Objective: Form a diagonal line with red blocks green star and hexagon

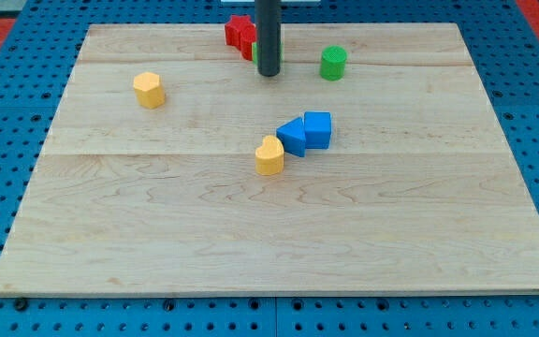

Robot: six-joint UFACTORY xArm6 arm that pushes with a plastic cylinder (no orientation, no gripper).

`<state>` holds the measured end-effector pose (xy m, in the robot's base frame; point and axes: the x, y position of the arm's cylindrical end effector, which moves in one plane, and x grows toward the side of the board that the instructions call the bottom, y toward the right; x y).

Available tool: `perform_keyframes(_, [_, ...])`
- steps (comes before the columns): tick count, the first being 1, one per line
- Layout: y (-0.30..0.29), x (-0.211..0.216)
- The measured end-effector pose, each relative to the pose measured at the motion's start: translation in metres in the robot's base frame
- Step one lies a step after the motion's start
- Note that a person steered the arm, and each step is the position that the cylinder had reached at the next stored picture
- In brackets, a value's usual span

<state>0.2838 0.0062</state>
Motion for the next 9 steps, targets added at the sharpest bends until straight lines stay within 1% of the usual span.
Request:
perform_keyframes(3, [0.044,-0.013])
perform_keyframes(4, [0.047,-0.044])
perform_keyframes(5, [0.016,-0.032])
perform_keyframes(6, [-0.054,-0.018])
perform_keyframes(7, [-0.105,0.005])
perform_keyframes(8, [-0.121,0.001])
perform_keyframes(9, [-0.029,-0.002])
